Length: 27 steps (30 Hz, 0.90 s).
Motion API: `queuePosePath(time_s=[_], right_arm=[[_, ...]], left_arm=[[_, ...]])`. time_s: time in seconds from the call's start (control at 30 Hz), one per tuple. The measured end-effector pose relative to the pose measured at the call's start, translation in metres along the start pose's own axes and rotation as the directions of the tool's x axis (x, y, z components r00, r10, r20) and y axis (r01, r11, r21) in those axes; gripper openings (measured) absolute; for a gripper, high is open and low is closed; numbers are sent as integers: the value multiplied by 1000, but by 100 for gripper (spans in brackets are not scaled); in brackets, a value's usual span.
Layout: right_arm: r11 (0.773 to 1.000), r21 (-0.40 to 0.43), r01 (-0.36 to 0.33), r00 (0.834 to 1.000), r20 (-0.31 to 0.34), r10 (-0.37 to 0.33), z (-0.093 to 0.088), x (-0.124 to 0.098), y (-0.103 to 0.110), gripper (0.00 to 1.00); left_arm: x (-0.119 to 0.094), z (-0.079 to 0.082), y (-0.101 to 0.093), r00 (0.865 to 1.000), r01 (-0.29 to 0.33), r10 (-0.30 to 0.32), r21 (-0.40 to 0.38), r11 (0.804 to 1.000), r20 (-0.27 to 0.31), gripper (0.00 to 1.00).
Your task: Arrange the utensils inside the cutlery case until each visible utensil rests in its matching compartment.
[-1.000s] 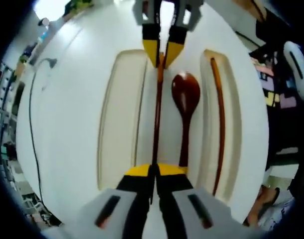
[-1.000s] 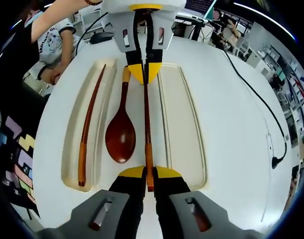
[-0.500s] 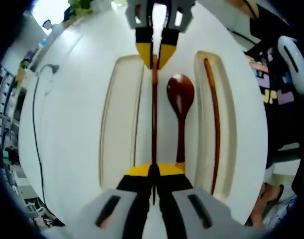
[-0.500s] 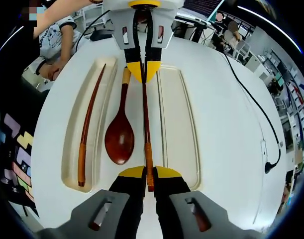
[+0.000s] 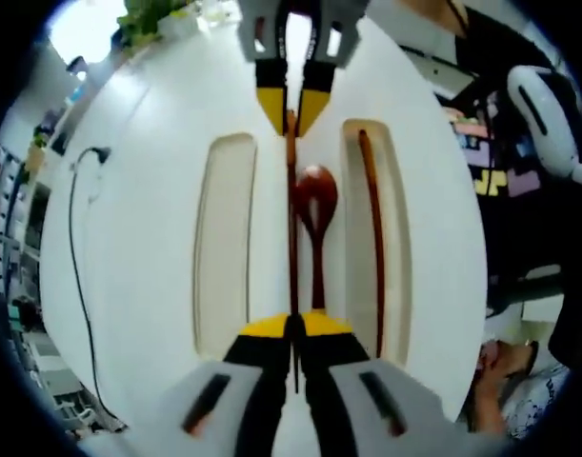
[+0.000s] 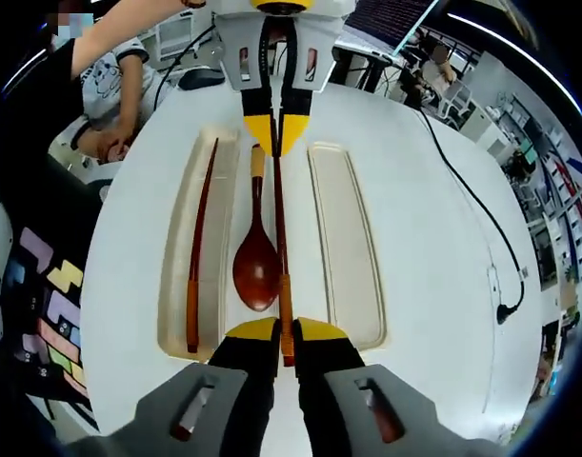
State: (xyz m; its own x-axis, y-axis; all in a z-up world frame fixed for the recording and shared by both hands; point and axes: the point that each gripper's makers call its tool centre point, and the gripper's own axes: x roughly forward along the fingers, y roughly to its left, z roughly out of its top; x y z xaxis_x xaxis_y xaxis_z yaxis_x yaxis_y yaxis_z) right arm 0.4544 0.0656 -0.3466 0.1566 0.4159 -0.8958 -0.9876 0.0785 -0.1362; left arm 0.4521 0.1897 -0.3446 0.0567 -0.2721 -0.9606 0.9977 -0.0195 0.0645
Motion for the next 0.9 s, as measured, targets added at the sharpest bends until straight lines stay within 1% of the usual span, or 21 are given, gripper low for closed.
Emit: queuePosePath(time_s=[0.07, 0.13, 0.2, 0.3, 0.4, 0.47, 0.5, 0.7, 0.83, 0.9], right_arm=[[1000, 2, -5, 1000, -1, 5, 0, -3, 5, 4], [1000, 24, -12, 1000, -2, 12, 1, -4, 11, 4], [1000, 18, -15, 1000, -4, 16, 1, -5, 18, 4], [1000, 6, -17, 1000, -6, 17, 1, -6, 25, 4], [1000, 9, -15, 1000, 2, 15, 3, -9, 29, 4], [999, 39, -1, 1000, 6, 1, 5, -10, 31, 4], [999, 38, -6, 1000, 9, 6, 6, -10, 33, 4], [999, 26, -22, 1000, 14, 22, 9, -8, 46, 4], [999, 22, -29, 1000, 7, 29, 7, -7, 50, 4], [999, 27, -43, 999, -2, 44, 5, -3, 54, 4]], left_arm=[[-2, 1, -6, 1000, 13, -13, 8, 1000, -1, 2], [-3, 2, -10, 1000, 19, -19, 13, 1000, -5, 2], [-5, 2, -15, 1000, 28, -28, 24, 999, -7, 2], [-6, 2, -22, 999, 52, -52, 27, 998, 7, 2], [-7, 1, -26, 998, 58, -58, 28, 998, 9, 2], [-8, -1, -30, 998, 64, -64, 29, 998, 11, 2], [-9, -1, -33, 998, 62, -62, 35, 997, 10, 2], [-12, -4, -39, 998, 63, -63, 13, 998, 28, 2], [-8, -5, -46, 997, 75, -75, 15, 997, 35, 2], [-6, -4, -49, 996, 86, -86, 19, 996, 36, 2]])
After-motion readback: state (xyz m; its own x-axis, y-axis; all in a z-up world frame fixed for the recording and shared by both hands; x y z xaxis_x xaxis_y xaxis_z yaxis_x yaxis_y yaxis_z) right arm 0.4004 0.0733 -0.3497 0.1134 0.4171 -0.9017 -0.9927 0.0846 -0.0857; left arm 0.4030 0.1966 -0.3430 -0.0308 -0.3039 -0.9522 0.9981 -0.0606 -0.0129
